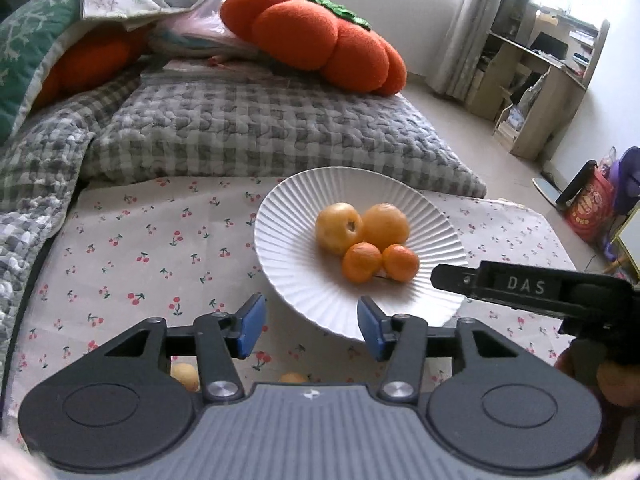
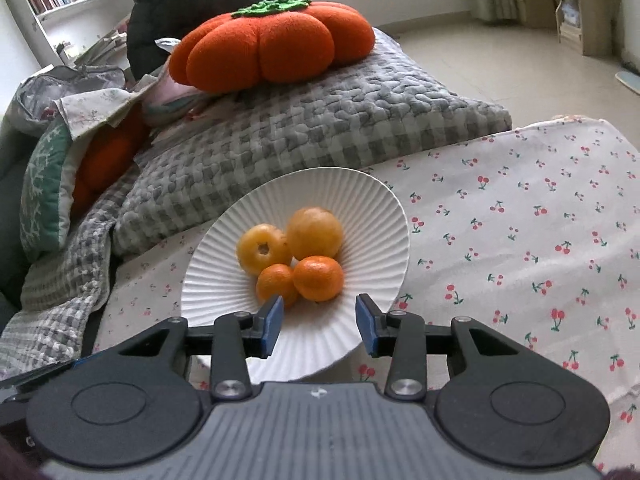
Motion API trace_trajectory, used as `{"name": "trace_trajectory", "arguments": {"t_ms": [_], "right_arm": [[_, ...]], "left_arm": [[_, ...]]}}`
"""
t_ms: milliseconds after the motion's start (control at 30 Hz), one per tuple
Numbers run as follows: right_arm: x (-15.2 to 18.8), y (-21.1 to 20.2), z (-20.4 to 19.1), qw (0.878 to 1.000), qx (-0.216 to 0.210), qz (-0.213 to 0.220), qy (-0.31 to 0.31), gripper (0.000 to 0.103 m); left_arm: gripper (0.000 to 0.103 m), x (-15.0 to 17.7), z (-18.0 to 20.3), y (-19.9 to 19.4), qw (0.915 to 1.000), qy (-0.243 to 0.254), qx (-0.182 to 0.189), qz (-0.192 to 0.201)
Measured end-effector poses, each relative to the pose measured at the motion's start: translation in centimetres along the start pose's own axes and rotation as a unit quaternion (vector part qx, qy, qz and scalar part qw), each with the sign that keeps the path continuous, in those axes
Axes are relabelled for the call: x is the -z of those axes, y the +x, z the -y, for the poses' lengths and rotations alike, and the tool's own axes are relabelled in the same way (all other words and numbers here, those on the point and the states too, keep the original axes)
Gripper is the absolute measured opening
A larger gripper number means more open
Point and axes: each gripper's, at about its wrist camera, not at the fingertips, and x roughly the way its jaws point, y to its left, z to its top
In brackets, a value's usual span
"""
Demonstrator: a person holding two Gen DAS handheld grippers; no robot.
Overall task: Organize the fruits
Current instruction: 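Withdraw both open tools from the plate toward the remaining fruit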
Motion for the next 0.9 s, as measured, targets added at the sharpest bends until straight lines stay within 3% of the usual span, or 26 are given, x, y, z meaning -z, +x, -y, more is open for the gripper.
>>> {"name": "trace_trajectory", "arguments": {"t_ms": [133,200,433,500,567,667,767,900], "right_arm": [[0.7,-2.4,-0.9,0.999,-0.033,-0.001,-0.004,0.043],[1.3,-3.8,-1.7,0.999,-0.037,0.007,-0.024,0.051],[3.6,-8.7,-3.0,0.993,-0.002,0.068,-0.095,0.063],[4.2,-9.9,-3.1,0.99,0.01,0.088,-0.111,0.077],[4.6,-10.5,-3.2,0.987,0.019,0.096,-0.124,0.088],[5.5,-11.1,-3.5,0.983,0.022,0.098,-0.155,0.093],[6.5,-12.1,-3.3,0.98,0.02,0.101,-0.168,0.099],[7.7,-13.8,-3.1,0.982,-0.009,0.105,-0.159,0.103]], "left_arm": [[0.047,0.8,0.0,-2.0,0.9999,0.001,-0.009,0.007],[0.049,1.3,0.0,-2.9,0.9999,-0.003,-0.01,0.008],[0.058,2.6,-0.2,-5.3,0.9991,0.005,-0.034,0.025],[0.059,2.9,-0.3,-5.7,0.999,0.003,-0.038,0.024],[0.069,3.3,-0.3,-6.3,0.9989,0.004,-0.038,0.026],[0.09,4.0,0.0,-7.4,0.998,0.012,-0.046,0.041],[0.095,4.6,0.2,-8.1,0.9969,0.02,-0.06,0.047],[0.095,5.4,-0.2,-9.2,0.9984,0.008,-0.037,0.042]]}}
